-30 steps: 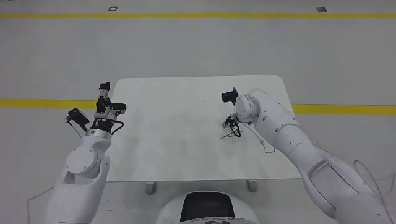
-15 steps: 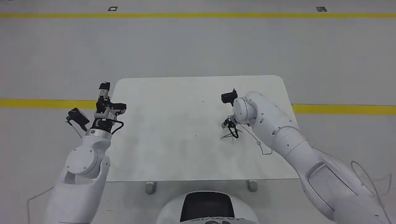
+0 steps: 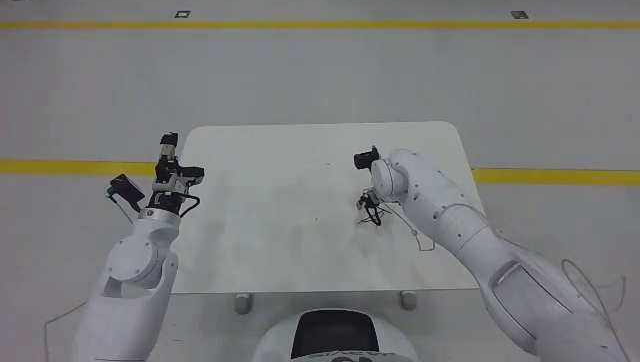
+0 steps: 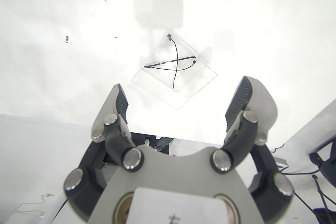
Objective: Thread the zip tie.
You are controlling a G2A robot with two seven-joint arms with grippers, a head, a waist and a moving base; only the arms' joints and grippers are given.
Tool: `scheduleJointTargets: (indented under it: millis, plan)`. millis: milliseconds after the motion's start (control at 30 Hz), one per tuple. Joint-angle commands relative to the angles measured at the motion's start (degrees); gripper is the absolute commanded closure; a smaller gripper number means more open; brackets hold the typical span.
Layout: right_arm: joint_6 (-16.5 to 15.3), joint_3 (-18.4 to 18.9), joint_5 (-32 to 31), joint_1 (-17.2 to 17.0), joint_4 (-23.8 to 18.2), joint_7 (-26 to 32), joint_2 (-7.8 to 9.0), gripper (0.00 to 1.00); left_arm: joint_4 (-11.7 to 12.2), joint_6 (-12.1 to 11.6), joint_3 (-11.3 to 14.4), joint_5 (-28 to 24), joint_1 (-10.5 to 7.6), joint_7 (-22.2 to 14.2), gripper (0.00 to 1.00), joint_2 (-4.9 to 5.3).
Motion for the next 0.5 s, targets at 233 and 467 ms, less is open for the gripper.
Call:
scheduleJointTargets:
  millis: [233, 467]
  plan:
    - [-2.19, 0.21, 0.05, -0.18, 1.11, 0.17, -0.56, 0.00, 0.00, 0.00, 0.00, 0.00, 0.00, 0.00, 0.00, 0.00]
    - [-1.82, 1.05, -0.37, -0.39, 1.09, -0.26, -0.71, 0.45, 0.00, 0.00, 0.00, 0.00, 0.00, 0.00, 0.00, 0.00]
